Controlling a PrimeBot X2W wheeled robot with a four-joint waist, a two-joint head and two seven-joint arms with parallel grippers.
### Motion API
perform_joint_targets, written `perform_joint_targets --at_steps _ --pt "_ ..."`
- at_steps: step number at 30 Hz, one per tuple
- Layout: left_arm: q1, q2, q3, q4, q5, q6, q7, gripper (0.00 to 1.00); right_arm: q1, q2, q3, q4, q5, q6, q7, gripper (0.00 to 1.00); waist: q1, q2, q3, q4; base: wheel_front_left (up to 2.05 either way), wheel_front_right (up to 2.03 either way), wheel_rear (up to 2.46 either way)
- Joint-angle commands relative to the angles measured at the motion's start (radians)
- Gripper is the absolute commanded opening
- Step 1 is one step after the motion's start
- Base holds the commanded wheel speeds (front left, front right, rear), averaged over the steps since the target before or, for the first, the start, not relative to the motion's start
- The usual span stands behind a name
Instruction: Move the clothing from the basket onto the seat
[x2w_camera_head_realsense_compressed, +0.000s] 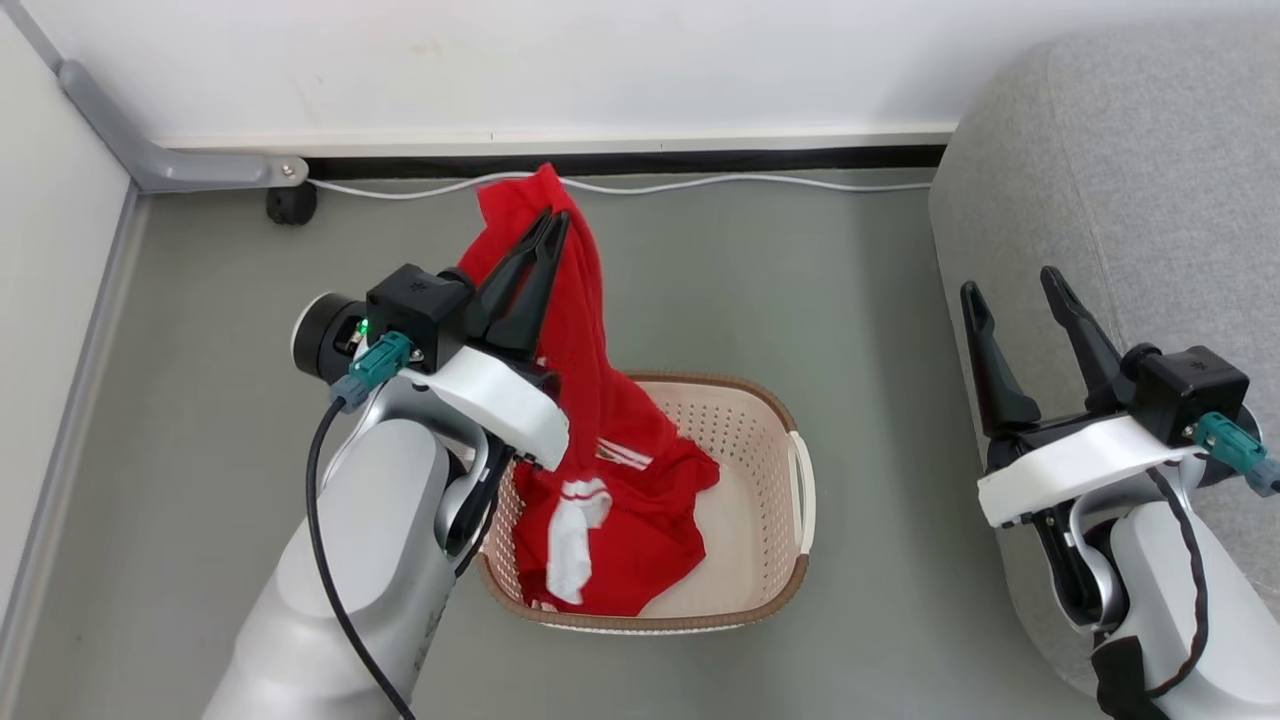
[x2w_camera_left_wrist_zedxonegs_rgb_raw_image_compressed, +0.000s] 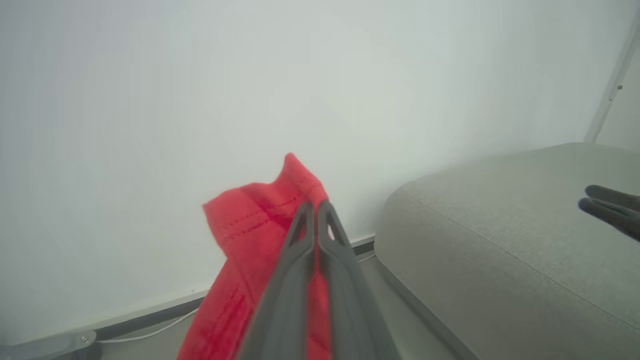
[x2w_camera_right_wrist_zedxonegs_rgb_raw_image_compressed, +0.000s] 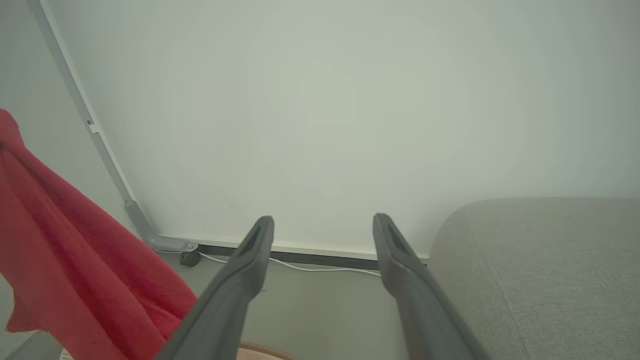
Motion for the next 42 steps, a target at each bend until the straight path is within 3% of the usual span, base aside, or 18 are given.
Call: perform_joint_targets --at_steps 1,13,30,42 --pt "-0.044 0.022 0.024 -0.048 0.013 -0.002 -0.010 0.00 0.013 0.003 0.015 -0.018 -0.003 0.004 -0.006 1.00 0.0000 0.0000 -0.015 0.008 0.00 0.00 0.00" --pt "-0.141 0.053 -0.029 -0.147 0.033 -0.006 -0.010 0.00 0.056 0.019 0.019 -0.002 -0.005 0.004 -0.006 1.00 0.0000 0.0000 -0.058 0.023 0.00 0.00 0.00" --pt "-0.212 0.053 -0.049 -0.209 0.025 0.000 -0.008 0.00 0.037 0.017 0.038 -0.022 0.000 0.004 -0.006 1.00 0.0000 0.0000 -0.016 0.025 0.00 0.00 0.00" --pt "-0.219 0.041 -0.080 -0.207 0.024 0.001 -0.010 0.00 -0.077 -0.044 0.308 -0.105 0.096 0.004 -0.006 1.00 0.0000 0.0000 -0.003 0.039 0.00 0.00 0.00"
